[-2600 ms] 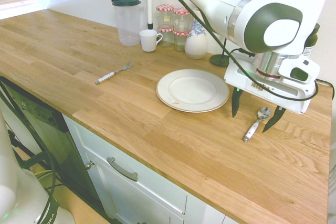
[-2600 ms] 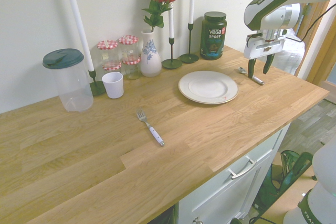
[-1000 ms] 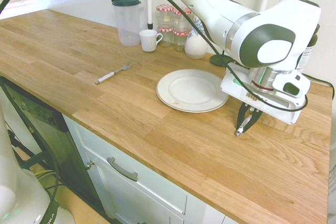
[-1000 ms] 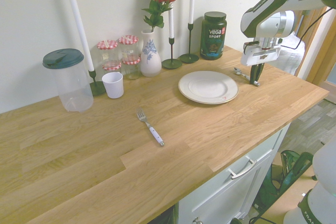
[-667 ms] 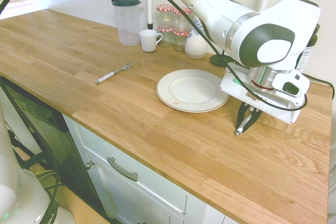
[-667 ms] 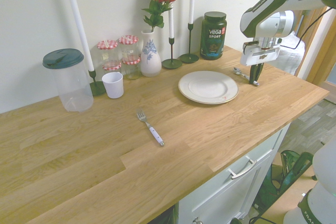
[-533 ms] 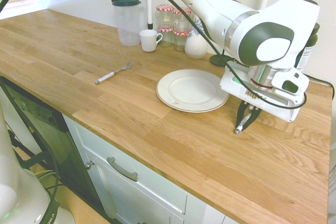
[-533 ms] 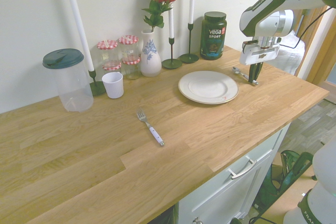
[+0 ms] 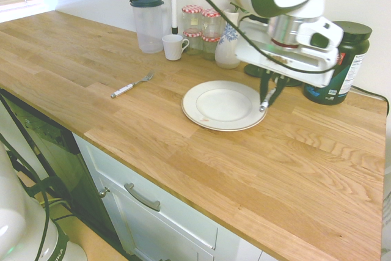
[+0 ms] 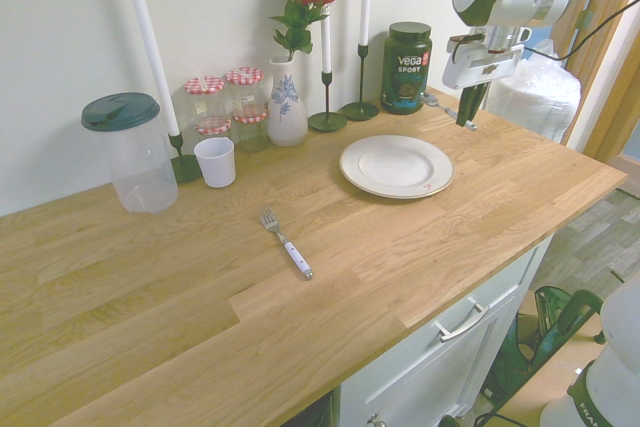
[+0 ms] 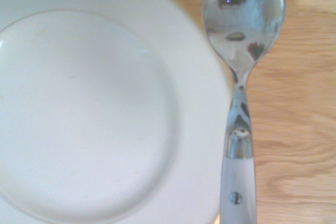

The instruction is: Put the spoon into the plate

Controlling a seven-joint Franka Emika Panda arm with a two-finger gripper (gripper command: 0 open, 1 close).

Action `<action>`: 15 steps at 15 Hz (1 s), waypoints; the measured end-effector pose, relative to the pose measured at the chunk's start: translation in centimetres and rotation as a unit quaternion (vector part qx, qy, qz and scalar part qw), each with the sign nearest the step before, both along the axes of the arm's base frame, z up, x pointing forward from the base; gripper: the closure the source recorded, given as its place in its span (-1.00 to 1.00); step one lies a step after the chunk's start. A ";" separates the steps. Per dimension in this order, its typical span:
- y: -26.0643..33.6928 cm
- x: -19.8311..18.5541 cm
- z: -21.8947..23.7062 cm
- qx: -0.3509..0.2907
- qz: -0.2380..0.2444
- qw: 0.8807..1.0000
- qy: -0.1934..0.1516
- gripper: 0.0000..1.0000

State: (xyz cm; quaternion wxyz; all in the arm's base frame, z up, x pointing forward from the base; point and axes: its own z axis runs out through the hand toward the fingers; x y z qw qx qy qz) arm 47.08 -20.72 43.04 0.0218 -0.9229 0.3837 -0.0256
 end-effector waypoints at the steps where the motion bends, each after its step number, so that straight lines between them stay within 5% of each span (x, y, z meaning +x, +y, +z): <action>1: 2.5 -0.1 -0.8 -0.004 0.008 1.000 0.002 1.00; 5: 7.1 0.1 -3.7 -0.010 0.016 1.000 0.002 1.00; 15: 8.2 1.1 -7.3 -0.017 0.019 1.000 0.016 1.00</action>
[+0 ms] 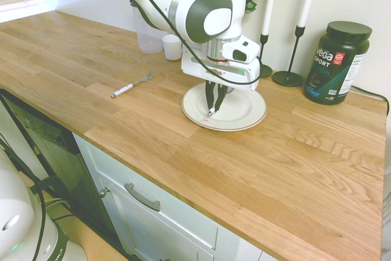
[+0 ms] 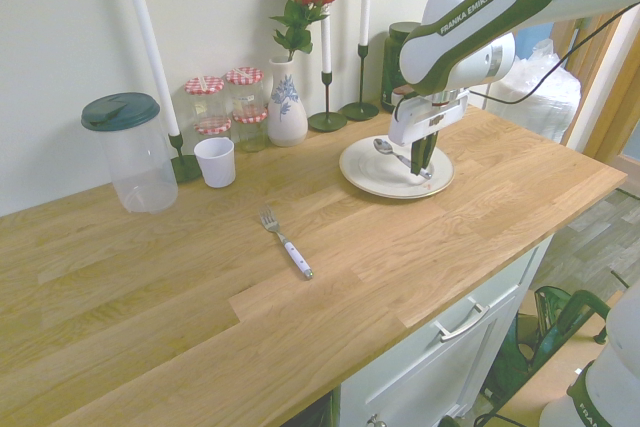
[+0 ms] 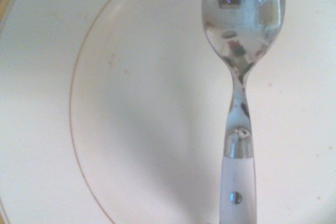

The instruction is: Put the spoon into the plate

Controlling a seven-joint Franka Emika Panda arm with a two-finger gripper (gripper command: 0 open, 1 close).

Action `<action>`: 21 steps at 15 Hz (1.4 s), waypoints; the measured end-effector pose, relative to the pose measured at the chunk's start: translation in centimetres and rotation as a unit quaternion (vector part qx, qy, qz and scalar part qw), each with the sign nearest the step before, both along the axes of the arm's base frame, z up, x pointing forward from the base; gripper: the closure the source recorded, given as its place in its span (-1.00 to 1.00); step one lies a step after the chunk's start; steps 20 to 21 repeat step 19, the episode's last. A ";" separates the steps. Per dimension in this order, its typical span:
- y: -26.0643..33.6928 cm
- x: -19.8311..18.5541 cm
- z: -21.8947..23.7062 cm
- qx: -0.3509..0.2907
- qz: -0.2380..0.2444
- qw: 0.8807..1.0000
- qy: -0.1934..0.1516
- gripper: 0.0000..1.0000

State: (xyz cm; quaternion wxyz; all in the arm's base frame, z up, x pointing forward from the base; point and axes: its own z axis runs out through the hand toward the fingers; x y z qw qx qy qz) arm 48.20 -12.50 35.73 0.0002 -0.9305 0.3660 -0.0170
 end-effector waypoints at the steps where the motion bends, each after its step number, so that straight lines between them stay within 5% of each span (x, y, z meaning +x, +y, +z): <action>1: 0.0 0.1 -0.4 -0.002 0.001 1.000 0.002 1.00; 3: 0.2 0.2 -0.7 -0.003 0.001 1.000 0.003 1.00; 4: 0.3 0.2 -0.8 -0.003 0.000 1.000 0.003 -1.00; 21: 0.7 1.9 3.2 -0.015 -0.010 1.000 -0.008 -1.00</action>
